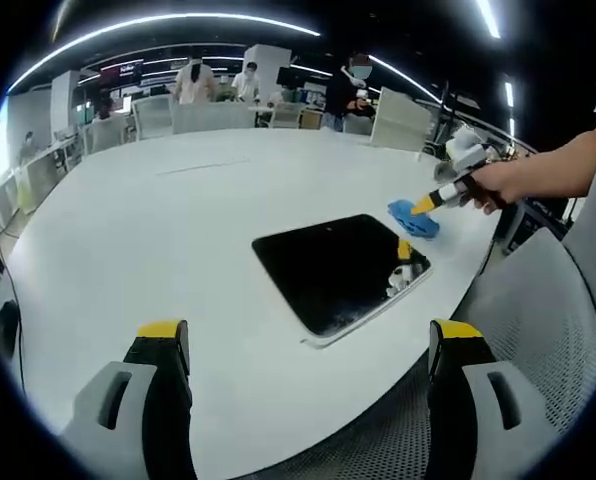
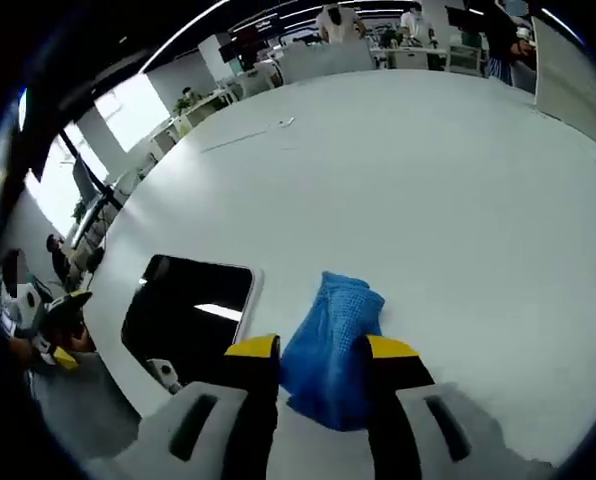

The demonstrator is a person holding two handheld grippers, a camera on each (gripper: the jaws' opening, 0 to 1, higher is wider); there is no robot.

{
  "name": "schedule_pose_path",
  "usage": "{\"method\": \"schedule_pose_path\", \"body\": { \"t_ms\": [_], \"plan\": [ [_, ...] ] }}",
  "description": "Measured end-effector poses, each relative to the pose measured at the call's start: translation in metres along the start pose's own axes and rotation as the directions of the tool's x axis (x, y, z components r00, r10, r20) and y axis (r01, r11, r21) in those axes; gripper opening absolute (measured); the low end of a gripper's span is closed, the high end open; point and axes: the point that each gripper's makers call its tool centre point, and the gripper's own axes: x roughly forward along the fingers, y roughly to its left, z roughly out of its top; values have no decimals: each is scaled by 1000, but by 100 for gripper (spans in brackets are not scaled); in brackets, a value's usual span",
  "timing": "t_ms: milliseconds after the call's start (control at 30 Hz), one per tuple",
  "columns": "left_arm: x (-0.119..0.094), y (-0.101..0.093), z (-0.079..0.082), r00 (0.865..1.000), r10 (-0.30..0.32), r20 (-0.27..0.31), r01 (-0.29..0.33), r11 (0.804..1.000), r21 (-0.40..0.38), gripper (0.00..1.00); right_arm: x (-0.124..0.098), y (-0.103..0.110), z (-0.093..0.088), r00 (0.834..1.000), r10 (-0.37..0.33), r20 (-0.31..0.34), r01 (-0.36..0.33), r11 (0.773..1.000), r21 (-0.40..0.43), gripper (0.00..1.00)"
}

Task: Wipe the mirror surface with the cleaning cloth until all visible marks leave the cleaned area.

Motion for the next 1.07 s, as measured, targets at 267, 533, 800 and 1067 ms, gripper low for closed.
{"method": "schedule_pose_path", "body": {
  "t_ms": [267,533,800,1067],
  "plan": [
    [-2,2,5,999,1,34,0,1000,-24,99,-49,26,35,955,173,242,-121,969,-216,64],
    [-8,3,18,994,8,108,-2,999,-50,99,-74,10,-3,950,131,283,-24,935,-355,88],
    [-8,3,18,995,15,102,-12,1000,-27,99,-87,-4,-42,952,86,293,-4,962,-272,98],
    [-8,4,15,996,16,86,-14,1000,-28,99,-85,0,-39,953,100,285,-15,958,-285,98]
  ]
}}
